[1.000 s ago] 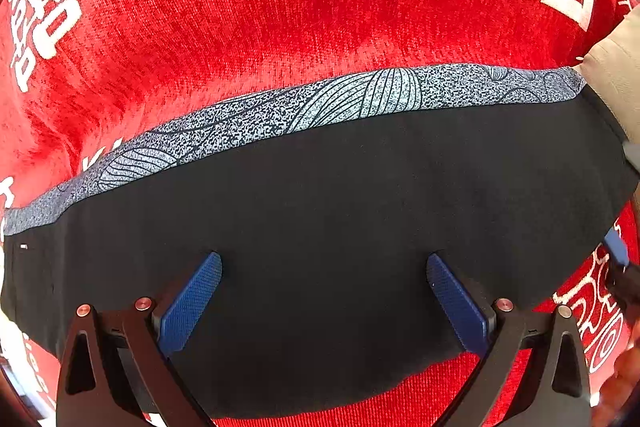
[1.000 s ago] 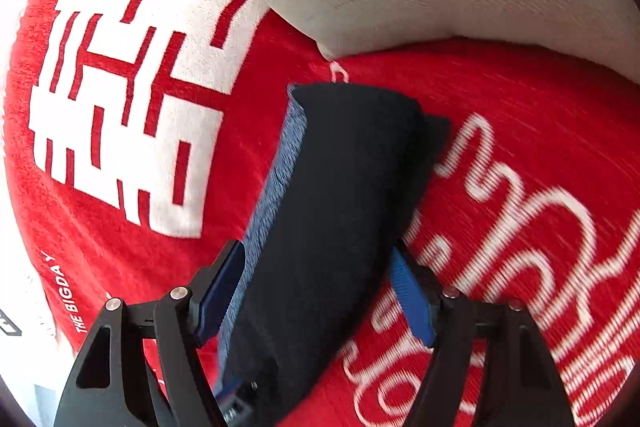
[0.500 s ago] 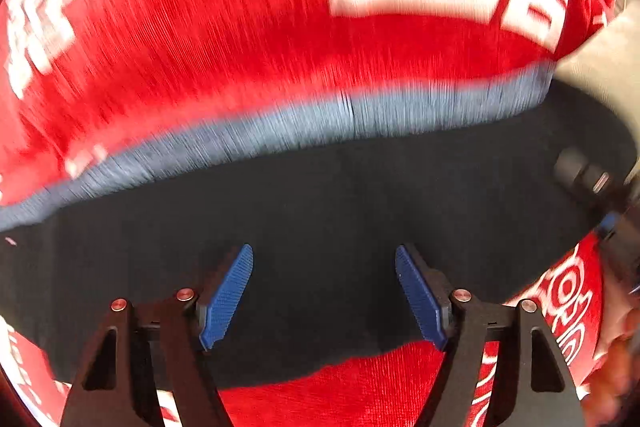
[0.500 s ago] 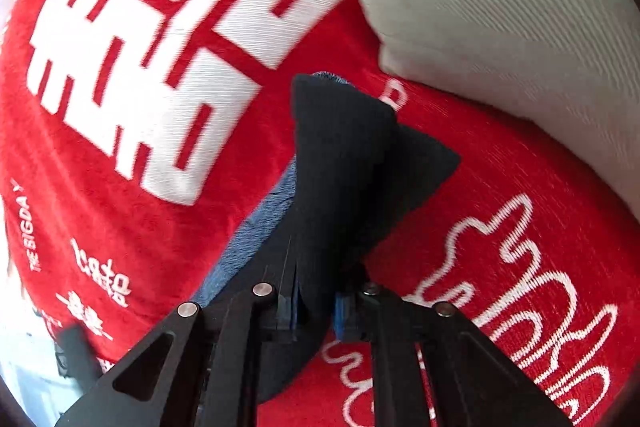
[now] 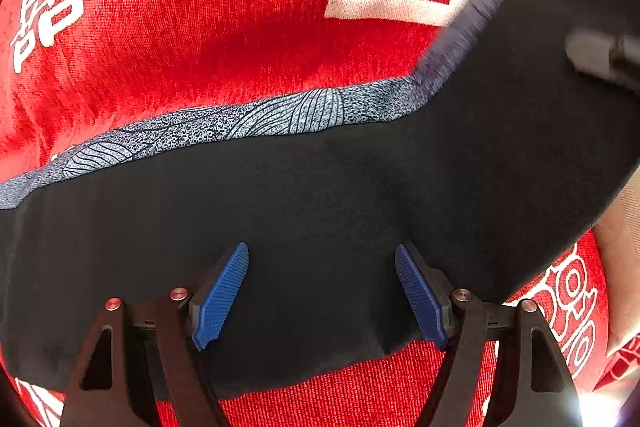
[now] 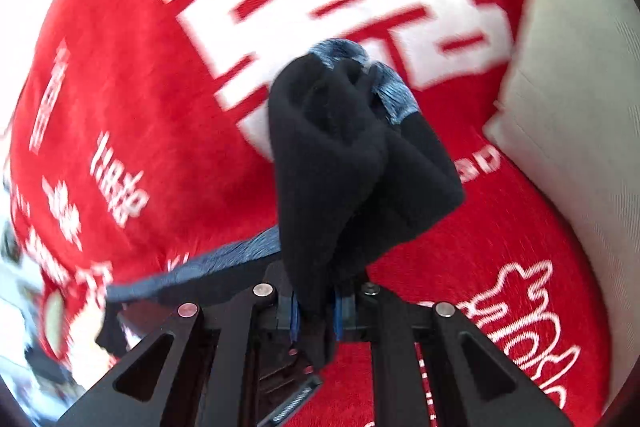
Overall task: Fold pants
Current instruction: 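Fold the held end over toward the left gripper with the right gripper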
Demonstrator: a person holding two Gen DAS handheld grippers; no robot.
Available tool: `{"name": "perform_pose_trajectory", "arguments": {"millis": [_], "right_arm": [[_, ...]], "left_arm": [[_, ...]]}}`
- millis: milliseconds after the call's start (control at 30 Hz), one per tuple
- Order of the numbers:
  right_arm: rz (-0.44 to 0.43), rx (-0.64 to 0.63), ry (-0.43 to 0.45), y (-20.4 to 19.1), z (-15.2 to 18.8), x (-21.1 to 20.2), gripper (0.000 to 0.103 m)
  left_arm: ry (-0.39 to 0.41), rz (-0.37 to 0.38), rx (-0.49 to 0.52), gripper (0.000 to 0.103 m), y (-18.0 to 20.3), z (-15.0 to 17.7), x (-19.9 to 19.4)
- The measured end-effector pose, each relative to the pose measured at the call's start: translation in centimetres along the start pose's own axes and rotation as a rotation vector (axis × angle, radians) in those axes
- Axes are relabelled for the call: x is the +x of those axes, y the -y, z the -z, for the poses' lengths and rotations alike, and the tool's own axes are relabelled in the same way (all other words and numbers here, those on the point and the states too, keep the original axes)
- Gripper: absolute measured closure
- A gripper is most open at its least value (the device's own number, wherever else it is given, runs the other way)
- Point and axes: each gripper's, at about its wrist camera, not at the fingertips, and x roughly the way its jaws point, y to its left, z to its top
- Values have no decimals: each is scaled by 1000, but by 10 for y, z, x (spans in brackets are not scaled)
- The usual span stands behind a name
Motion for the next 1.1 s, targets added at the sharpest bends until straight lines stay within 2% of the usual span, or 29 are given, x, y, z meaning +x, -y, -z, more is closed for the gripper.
{"name": "perform_pose_trajectory", "arguments": {"millis": [67,133,200,267,400,500,667,733,800,833,900,1000,1100], "right_arm": [[5,-93,-13,-25,2,1,90],[4,-157,-21,-45,5,1,90],[9,-195,-25,-61,6,1,90],[34,-252,-28,-78,10,3,90],[98,-366,-51,-119,26,19,90],[133,-448,-79,-153,45,42,90],[271,-655,-177,-212,112,106,86],[351,-739,-212,-225,142,130,80],[436,-835,-189,-233,161,139,75],[466,-900,-170,-239,170,139,67],[416,-915,-174,-241,173,127,55],[331,-864,-200,-233,165,100,53],[296,-739,-200,-215,144,75,51]], "left_arm": [[-3,34,2,26,-4,1,-2],[-39,66,1,27,-14,-2,-7],[-81,117,-66,27,-37,-11,-22],[-93,120,-124,27,-65,-13,-40],[-75,32,-165,27,-138,-11,-80],[-85,-37,-162,27,-182,-8,-92],[-129,-130,-233,27,-246,3,-95],[-145,-153,-271,27,-267,11,-96],[-156,-161,-289,27,-281,9,-97],[-158,-161,-289,27,-285,11,-99],[-160,-155,-276,27,-281,8,-91],[-172,-113,-263,27,-269,4,-101],[-175,-27,-238,14,-253,-5,-108]]}}
